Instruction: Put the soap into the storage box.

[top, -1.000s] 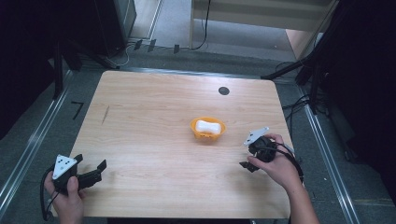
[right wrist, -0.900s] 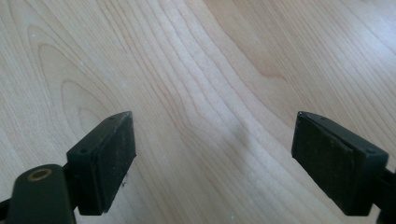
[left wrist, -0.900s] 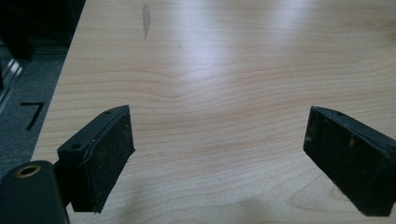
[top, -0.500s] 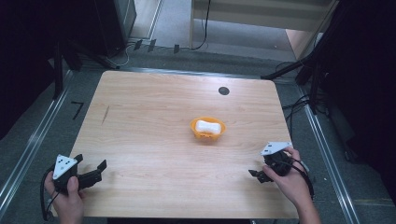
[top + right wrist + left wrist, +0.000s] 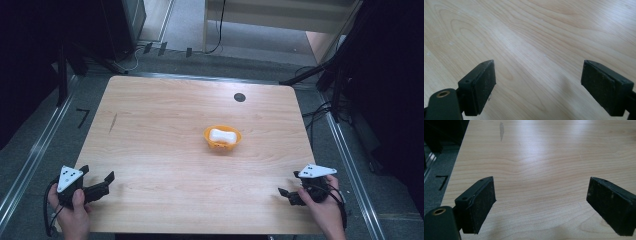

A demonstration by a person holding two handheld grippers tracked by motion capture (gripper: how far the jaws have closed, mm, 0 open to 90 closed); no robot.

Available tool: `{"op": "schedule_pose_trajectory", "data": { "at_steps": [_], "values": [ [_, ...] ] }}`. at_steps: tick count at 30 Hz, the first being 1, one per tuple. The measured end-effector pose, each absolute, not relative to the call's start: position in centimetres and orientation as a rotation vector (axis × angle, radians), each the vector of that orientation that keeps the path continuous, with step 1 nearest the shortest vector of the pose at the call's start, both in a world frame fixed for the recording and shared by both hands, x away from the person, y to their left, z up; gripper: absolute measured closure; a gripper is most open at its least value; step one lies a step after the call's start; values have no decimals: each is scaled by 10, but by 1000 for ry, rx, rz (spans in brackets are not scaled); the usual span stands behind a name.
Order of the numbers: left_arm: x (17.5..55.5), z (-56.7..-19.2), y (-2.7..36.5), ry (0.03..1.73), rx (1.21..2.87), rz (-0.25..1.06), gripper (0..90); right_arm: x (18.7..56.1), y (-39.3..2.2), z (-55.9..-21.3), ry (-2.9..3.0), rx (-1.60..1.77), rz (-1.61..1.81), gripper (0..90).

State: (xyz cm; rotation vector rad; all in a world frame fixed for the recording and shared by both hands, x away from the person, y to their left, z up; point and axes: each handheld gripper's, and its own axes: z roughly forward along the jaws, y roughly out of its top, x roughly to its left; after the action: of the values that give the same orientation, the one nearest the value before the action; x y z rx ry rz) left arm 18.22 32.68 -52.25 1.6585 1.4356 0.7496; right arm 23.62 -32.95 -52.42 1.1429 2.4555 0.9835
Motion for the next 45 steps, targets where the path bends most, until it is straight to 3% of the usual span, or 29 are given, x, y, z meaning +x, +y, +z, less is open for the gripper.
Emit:
{"op": "schedule_pose_trajectory", "data": {
  "at_steps": [24, 45],
  "values": [
    [182, -523, 326, 1434, 1662, 751, 90, 199, -389, -546, 2158, 1363, 1154, 131],
    [183, -523, 326, 1439, 1664, 751, 89, 177, -413, -558, 1916, 1453, 1331, 125]
  ]
}}
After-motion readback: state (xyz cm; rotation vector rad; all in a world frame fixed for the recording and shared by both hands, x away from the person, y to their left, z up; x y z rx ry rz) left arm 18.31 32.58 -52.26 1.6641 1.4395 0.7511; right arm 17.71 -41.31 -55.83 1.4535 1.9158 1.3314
